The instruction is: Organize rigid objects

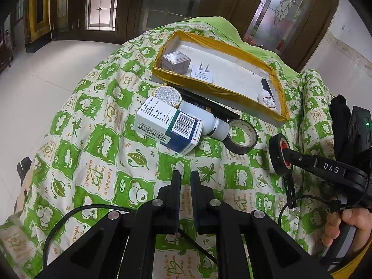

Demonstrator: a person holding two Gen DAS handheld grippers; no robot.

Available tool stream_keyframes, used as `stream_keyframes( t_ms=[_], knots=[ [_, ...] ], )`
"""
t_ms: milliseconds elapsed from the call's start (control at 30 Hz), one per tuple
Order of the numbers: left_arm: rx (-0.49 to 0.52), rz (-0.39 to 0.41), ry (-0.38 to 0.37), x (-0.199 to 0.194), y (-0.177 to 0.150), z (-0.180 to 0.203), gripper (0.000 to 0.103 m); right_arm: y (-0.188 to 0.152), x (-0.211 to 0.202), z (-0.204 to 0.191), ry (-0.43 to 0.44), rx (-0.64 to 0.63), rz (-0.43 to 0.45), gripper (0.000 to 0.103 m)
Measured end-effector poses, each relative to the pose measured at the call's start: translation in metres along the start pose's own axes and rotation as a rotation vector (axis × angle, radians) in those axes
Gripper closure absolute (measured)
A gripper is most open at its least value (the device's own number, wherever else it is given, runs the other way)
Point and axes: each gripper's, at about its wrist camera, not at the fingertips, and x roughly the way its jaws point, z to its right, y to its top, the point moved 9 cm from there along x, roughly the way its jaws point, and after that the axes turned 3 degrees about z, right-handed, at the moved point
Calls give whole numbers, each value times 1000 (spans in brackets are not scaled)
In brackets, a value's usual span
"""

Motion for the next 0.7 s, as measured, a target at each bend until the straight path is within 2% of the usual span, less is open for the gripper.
stream_keyframes(
  t_ms=[333,567,700],
  knots=[
    [-6,3,-9,-2,1,0,95,3,-5,-3,23,4,20,89],
    [-47,22,-62,-8,4,-2,95,6,-10,-3,29,8,39,89],
    [-46,21,-65,-8,5,-2,95,9,-14,-3,46,18,53,89]
  ],
)
